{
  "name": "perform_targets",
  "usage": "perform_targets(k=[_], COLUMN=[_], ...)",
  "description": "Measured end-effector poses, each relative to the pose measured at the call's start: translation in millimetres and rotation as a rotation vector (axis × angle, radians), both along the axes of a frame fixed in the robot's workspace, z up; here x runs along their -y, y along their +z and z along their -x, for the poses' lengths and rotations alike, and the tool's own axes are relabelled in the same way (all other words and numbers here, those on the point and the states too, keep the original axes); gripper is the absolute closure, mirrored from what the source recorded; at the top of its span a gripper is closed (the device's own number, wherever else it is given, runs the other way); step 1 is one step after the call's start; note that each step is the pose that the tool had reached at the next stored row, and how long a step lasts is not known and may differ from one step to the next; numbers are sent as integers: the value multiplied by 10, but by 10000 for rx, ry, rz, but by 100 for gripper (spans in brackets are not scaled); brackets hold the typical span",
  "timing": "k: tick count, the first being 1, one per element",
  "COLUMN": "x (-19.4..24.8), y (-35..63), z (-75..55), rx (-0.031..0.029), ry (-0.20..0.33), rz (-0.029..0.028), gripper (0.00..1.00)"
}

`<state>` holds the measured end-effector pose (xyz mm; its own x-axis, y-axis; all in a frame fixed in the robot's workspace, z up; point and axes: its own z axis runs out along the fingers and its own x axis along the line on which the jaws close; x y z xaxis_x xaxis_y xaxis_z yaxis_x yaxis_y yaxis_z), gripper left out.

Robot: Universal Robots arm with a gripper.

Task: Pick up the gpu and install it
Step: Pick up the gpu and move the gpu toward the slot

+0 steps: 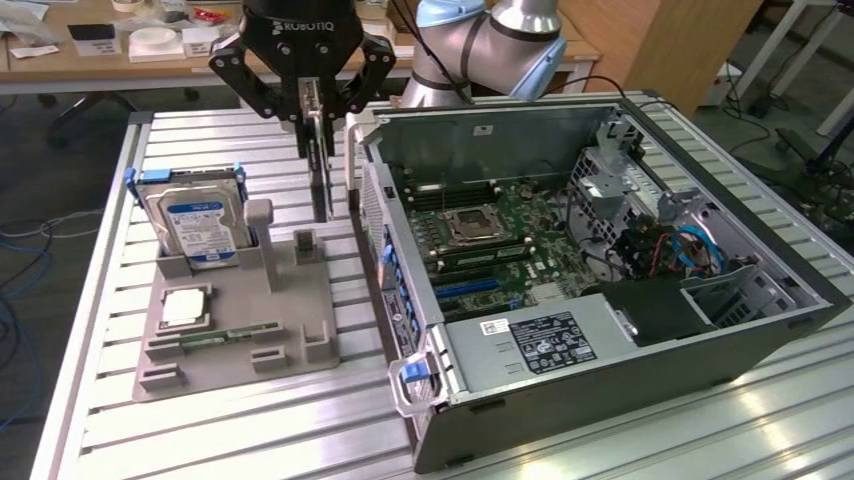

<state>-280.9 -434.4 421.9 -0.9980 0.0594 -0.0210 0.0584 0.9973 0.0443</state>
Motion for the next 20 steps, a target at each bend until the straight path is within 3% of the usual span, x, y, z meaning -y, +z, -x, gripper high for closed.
perform_targets(k=[20], x=[0], y=[0], z=[-46], rx=[0], ry=[0], rz=[0], gripper=[73])
